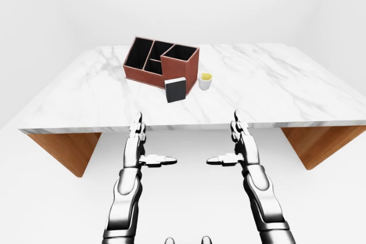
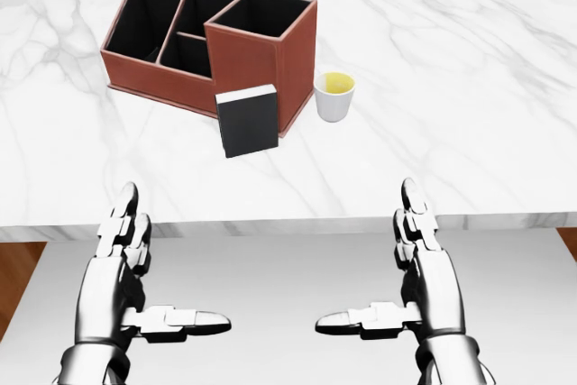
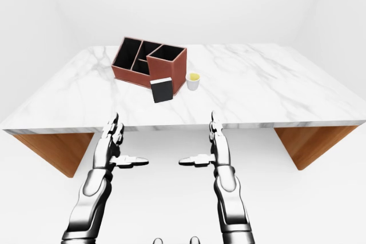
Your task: Pick up the book and place it in the right compartment of the caddy.
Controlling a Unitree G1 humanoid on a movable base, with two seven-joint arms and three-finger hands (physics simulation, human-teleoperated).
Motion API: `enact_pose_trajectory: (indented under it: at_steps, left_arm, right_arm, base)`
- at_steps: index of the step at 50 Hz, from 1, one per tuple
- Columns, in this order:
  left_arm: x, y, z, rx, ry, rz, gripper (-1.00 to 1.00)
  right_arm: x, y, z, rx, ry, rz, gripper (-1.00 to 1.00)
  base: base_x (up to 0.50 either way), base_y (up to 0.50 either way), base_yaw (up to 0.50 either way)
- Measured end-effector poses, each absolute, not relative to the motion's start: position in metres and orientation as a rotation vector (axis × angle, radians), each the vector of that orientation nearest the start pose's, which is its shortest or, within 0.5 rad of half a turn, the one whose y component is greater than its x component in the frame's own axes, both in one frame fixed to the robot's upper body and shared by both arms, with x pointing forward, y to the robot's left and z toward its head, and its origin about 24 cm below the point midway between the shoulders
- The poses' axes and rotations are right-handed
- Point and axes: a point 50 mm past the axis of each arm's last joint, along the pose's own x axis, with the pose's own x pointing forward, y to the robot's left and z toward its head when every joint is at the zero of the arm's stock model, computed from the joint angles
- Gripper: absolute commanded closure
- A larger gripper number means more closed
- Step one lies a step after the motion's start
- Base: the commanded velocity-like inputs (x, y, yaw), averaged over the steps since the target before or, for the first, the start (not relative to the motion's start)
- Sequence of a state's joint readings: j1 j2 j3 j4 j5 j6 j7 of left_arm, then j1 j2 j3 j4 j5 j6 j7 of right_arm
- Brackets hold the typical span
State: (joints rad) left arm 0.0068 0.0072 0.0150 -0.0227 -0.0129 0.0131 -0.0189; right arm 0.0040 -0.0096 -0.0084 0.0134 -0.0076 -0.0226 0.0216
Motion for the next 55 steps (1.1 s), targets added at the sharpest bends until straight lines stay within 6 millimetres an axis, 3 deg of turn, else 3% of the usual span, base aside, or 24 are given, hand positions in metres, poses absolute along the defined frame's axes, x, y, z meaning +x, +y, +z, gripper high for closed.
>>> enact_pose_trajectory:
  at_steps: [14,48,55]
  left_arm:
    - [0.244,0.159,0.054,-0.019,-0.022,-0.01,-1.0]
    - [0.236,0.163,0.062,-0.012,-0.047,-0.007,-1.0]
    - [0.236,0.166,0.065,0.003,-0.053,-0.002,-1.0]
  right_arm:
    - [0.25,-0.156,0.037,-0.063,-0.029,0.038,-1.0]
    - [0.248,-0.161,0.057,-0.11,-0.095,0.054,-1.0]
    - [0.248,-0.16,0.061,-0.145,-0.104,0.067,-1.0]
  base:
    - [0.0,0.02,0.0]
    - [0.0,0.5,0.0]
    - [0.0,0.01,0.0]
